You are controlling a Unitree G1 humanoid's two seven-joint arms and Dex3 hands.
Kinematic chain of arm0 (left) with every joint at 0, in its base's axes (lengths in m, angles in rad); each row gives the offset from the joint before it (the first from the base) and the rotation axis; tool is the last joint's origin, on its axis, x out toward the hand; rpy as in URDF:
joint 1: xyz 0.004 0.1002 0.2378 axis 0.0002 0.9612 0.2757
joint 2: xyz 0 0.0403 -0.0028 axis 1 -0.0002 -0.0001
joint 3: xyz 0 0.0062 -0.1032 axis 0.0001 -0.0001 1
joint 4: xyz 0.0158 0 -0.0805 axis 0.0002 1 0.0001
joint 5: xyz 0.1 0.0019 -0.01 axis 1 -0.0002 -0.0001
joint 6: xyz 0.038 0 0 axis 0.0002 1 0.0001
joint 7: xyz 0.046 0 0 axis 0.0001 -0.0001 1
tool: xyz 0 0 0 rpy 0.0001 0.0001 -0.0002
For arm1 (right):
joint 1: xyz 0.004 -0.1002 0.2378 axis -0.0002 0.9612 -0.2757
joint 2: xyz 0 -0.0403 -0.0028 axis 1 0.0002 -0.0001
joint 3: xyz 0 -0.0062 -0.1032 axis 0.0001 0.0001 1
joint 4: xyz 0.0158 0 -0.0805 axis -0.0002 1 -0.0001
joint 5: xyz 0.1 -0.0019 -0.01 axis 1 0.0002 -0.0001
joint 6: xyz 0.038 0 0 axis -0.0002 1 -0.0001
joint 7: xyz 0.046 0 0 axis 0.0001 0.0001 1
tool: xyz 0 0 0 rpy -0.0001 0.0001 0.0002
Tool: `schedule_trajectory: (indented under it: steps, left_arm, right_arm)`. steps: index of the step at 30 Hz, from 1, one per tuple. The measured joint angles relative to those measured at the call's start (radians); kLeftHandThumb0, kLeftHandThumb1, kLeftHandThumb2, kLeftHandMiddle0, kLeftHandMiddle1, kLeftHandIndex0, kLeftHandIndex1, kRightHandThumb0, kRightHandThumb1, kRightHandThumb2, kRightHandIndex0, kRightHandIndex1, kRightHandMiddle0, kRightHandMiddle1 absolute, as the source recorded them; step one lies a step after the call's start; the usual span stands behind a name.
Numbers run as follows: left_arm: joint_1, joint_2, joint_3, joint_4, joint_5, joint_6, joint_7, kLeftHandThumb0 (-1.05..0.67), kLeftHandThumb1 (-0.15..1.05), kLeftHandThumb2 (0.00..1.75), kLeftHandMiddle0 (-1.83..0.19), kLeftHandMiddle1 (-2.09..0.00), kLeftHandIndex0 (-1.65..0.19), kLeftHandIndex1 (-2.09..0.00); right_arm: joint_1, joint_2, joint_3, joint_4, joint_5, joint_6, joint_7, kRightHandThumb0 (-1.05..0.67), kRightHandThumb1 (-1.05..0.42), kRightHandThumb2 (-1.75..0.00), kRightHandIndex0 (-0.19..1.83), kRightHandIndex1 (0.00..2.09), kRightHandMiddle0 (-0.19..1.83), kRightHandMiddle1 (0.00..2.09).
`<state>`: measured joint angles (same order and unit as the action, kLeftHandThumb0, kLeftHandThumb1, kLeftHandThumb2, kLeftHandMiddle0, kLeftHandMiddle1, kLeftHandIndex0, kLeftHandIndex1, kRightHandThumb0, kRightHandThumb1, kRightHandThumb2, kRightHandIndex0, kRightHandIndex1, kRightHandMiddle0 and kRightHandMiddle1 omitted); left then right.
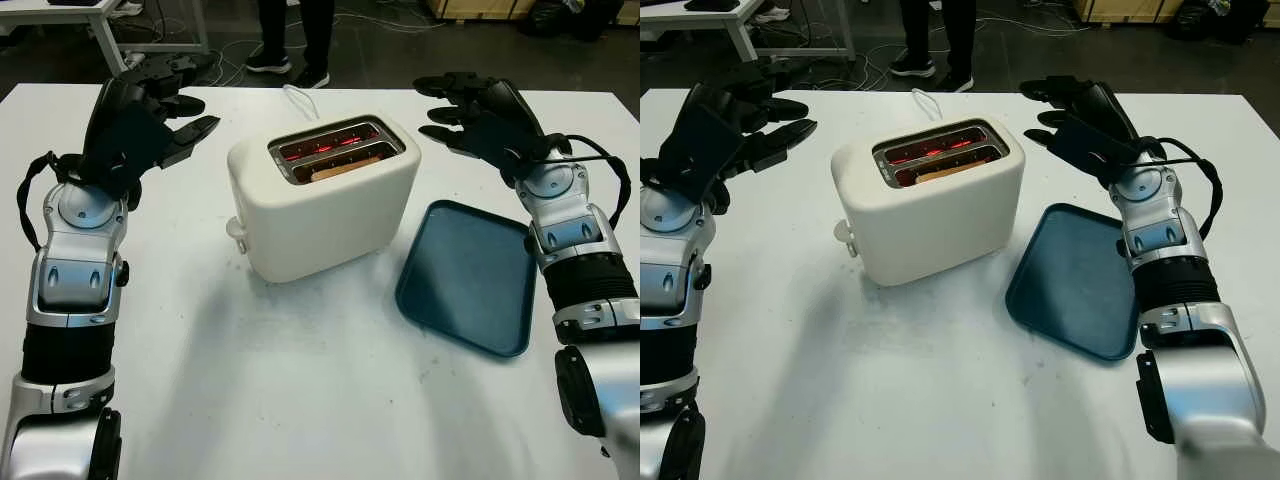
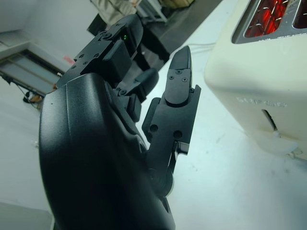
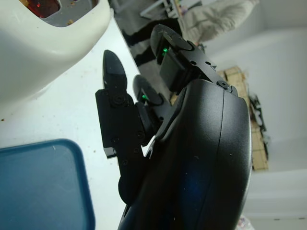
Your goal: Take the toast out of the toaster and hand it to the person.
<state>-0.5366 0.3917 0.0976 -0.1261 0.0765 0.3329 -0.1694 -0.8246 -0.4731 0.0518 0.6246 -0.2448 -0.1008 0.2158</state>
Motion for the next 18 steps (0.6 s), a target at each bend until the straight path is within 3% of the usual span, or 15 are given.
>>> schedule_trajectory:
  steps: [18]
  left_arm:
    - [0.0, 0.0, 0.0, 0.0, 0.0, -0.002, 0.001, -0.18, 0.92, 0.17, -0.35, -0.79, -0.59, -0.06]
  right_arm:
    - [0.0, 0.002, -0.002, 0.0, 0.025, -0.001, 0.014, -0.26, -0.92, -0.17, 0.74, 0.01, 0.62, 0.01]
